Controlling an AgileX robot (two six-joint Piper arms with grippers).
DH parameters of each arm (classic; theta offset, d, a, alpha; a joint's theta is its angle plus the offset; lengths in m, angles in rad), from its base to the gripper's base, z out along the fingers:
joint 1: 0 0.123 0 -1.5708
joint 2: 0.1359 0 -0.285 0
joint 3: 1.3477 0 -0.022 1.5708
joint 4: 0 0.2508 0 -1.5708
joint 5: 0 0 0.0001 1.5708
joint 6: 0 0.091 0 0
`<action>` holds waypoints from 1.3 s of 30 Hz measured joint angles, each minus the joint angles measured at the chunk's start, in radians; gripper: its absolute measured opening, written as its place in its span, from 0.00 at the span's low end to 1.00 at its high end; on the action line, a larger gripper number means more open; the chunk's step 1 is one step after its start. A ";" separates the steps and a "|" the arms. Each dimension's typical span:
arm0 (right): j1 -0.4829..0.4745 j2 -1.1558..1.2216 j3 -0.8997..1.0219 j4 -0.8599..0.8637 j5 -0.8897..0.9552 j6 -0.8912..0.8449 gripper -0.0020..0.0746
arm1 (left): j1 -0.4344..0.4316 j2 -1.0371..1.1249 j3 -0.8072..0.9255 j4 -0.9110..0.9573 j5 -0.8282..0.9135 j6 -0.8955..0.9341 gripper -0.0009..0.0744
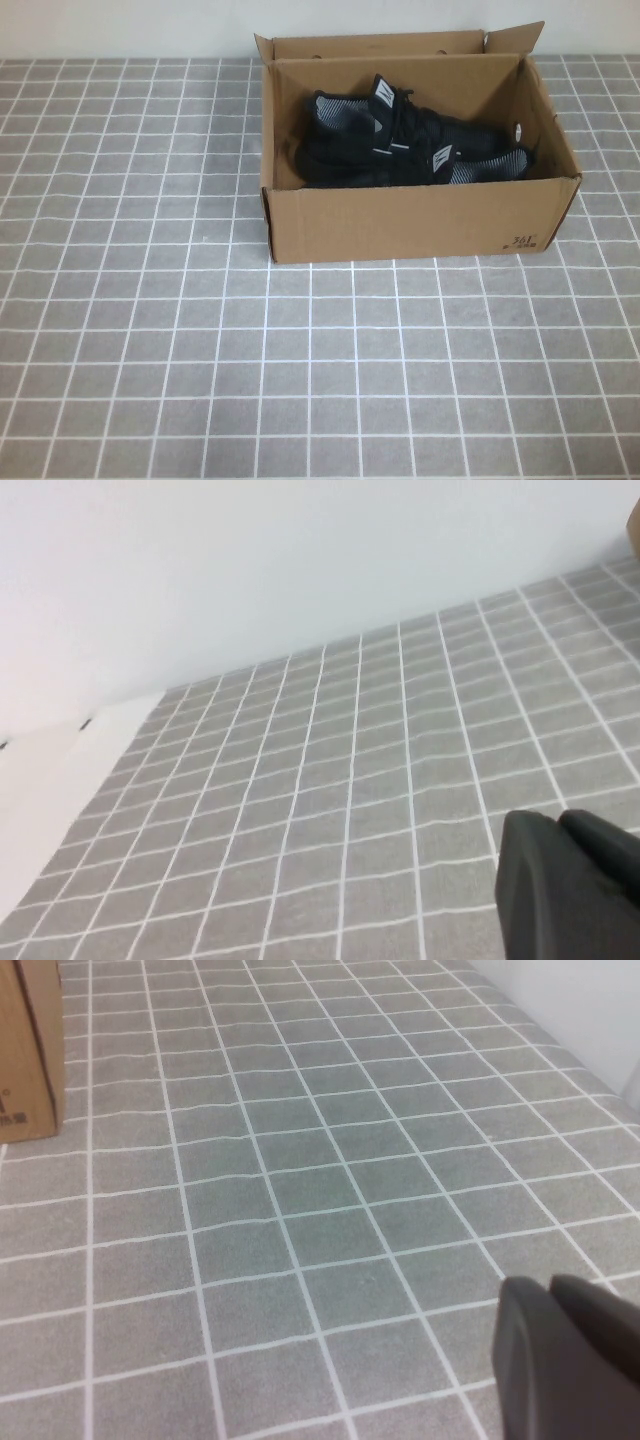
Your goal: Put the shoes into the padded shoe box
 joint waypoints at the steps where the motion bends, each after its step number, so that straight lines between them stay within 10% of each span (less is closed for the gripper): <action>1: 0.000 0.000 0.000 0.000 0.000 0.000 0.02 | 0.000 0.000 0.000 -0.004 -0.002 0.000 0.01; 39: 0.000 0.000 0.000 0.000 0.000 0.000 0.02 | -0.009 0.000 0.000 -0.277 0.257 0.002 0.01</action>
